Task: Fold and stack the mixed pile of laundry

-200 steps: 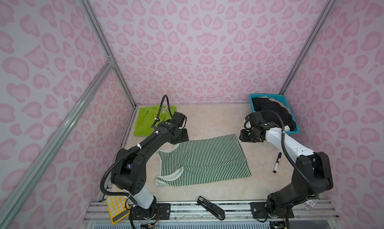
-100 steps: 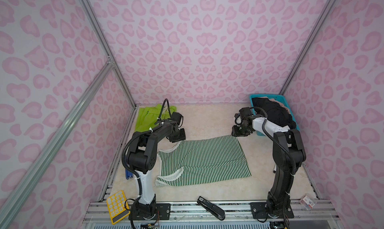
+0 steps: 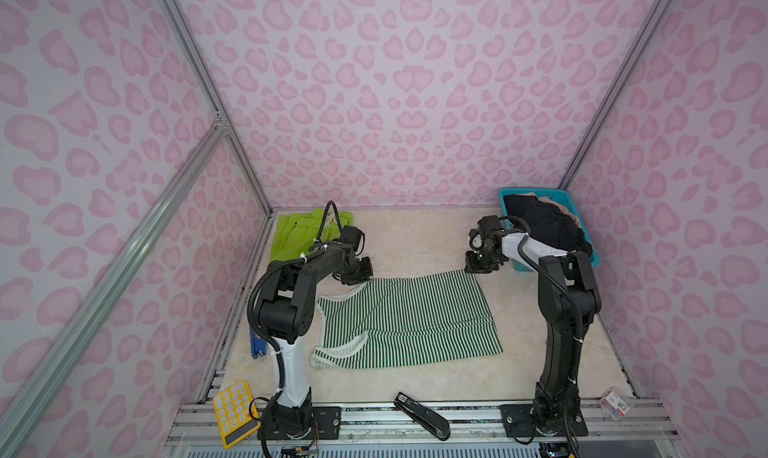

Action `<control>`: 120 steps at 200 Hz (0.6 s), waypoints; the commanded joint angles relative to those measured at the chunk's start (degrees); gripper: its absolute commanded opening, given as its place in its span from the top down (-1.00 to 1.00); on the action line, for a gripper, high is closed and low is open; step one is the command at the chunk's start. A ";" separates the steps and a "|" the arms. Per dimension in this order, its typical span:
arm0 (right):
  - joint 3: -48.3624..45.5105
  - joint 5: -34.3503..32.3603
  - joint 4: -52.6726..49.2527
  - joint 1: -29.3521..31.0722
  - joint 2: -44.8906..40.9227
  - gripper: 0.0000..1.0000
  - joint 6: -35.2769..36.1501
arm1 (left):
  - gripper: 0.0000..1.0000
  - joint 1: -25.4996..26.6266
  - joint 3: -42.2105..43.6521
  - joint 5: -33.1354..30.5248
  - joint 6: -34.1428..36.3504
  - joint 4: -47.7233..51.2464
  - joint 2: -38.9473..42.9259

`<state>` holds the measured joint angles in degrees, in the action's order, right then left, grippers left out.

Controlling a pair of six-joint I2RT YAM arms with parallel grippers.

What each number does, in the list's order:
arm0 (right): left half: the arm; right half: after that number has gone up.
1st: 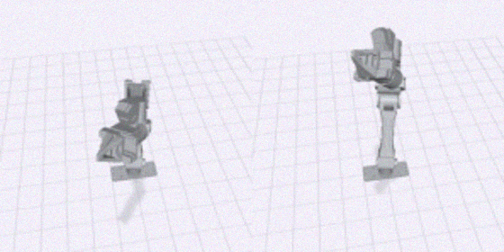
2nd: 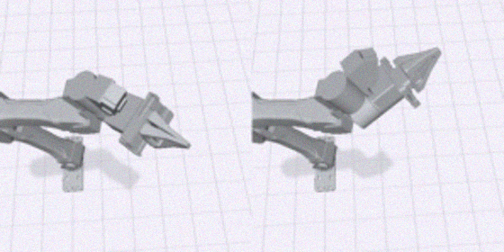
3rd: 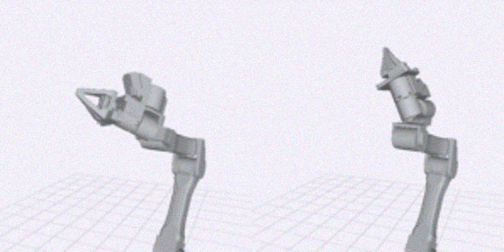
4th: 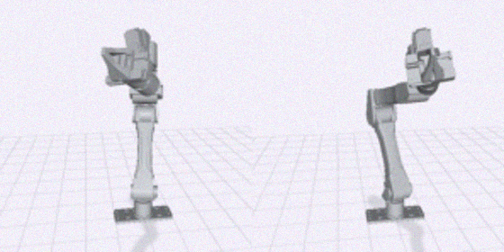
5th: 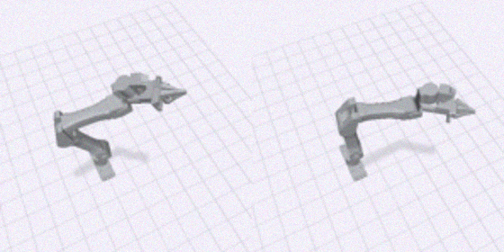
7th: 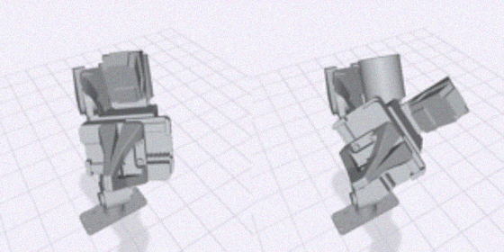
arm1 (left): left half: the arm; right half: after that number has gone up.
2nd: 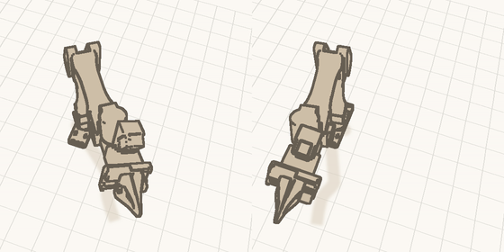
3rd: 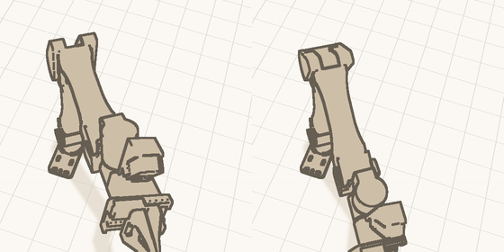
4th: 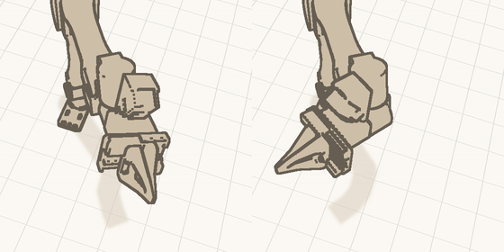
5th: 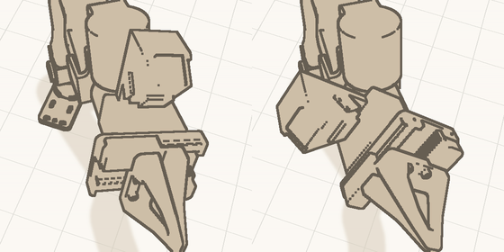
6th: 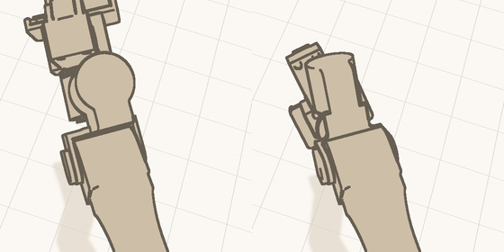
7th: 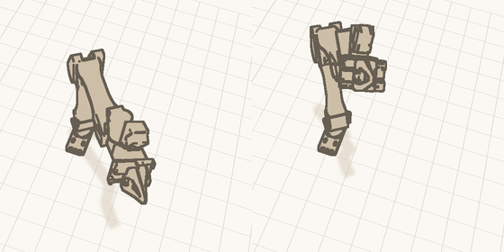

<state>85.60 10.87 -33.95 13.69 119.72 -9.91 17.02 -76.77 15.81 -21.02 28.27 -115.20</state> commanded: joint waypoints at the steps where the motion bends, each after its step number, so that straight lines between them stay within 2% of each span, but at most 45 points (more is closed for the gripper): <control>1: -0.52 0.48 -1.12 0.02 0.82 0.58 -0.15 | 0.80 0.06 0.27 -1.04 -0.85 2.05 -1.32; 13: -0.93 0.55 -0.75 -0.21 0.47 0.67 -0.15 | 0.95 -0.05 -0.03 -1.03 -0.97 1.96 -1.49; 50: -1.21 0.45 0.11 -1.42 -1.51 0.88 -0.05 | 0.95 -0.47 -3.03 -1.29 -0.96 2.99 -1.39; 120: -4.69 -0.87 2.87 -4.65 -9.59 0.97 1.54 | 0.95 -1.50 -8.58 1.62 0.18 3.41 2.22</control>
<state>82.63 10.87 -32.49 10.02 112.03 -9.43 15.70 -84.09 16.10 -21.80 31.46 -115.35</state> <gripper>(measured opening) 0.052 0.061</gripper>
